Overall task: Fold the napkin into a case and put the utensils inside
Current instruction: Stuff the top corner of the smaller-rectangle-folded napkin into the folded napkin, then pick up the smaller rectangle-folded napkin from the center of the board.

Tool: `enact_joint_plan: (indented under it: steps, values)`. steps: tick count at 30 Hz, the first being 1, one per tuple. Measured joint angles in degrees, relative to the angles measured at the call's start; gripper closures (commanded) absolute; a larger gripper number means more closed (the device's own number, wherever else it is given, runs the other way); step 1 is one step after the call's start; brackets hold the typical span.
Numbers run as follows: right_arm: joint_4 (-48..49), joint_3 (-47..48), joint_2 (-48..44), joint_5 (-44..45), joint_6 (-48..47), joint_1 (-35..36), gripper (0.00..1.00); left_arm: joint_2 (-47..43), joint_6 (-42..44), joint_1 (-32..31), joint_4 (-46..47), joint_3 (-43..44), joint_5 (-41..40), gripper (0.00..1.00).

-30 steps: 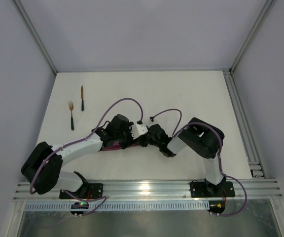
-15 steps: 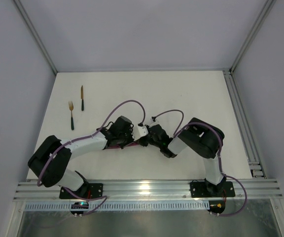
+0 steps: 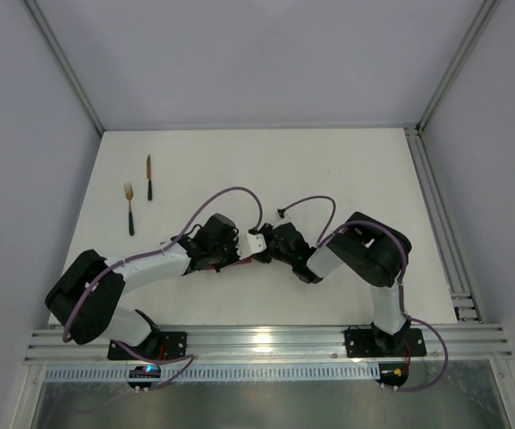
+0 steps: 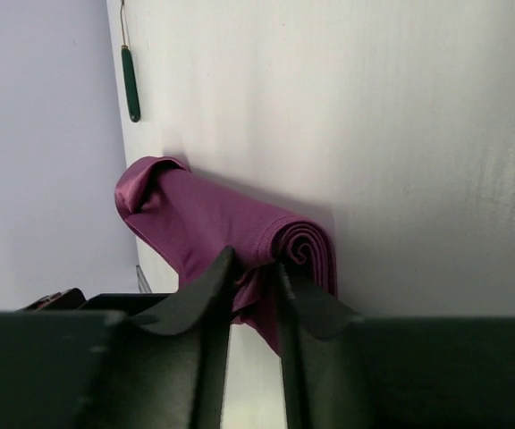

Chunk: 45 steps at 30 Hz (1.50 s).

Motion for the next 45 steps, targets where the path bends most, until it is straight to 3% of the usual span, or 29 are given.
enact_joint_plan:
  steps: [6, 7, 8, 10, 13, 20, 24, 33, 39, 45]
  values:
    - [-1.51, 0.33, 0.00, -0.83, -1.09, -0.17, 0.96, -0.28, 1.22, 0.00, 0.02, -0.48, 0.81, 0.89]
    - [-1.64, 0.39, 0.00, -0.85, -1.14, -0.17, 0.96, -0.31, 1.36, 0.00, 0.02, -0.48, 0.96, 0.84]
    - [-1.77, 0.48, 0.00, -0.85, -1.20, -0.17, 0.96, -0.35, 1.53, 0.02, 0.00, -0.52, 1.18, 0.68]
    - [-2.03, 0.63, 0.00, -0.83, -1.55, -0.22, 0.96, -0.68, 2.05, 0.02, -0.61, -0.57, 2.27, 0.55]
    - [-2.32, 0.83, 0.00, -0.90, -2.56, -0.28, 0.96, -2.40, 2.10, 0.02, -3.23, -0.57, 4.70, 0.50]
    - [-1.95, 0.87, 0.00, -2.91, -8.83, -0.52, 0.96, -8.11, 0.74, 2.69, -15.17, 7.45, 11.47, 0.48]
    - [-1.49, 0.42, -0.50, -4.94, -13.64, -0.66, 0.96, -8.31, -0.24, 9.62, -18.21, 13.18, 13.25, 0.46]
    - [-2.03, -2.21, -3.74, -7.98, -21.94, -0.63, 0.96, -2.08, 4.74, 28.26, -28.02, 14.38, 14.67, 0.41]
    - [-1.99, -2.21, -3.82, -8.68, -24.46, -0.52, 0.96, 4.20, 10.25, 30.32, -32.39, 14.29, 15.52, 0.39]
    - [-1.99, -2.21, -4.22, -8.61, -25.73, 0.09, 0.96, 4.37, 13.62, 33.16, -33.79, 11.78, 14.60, 0.38]
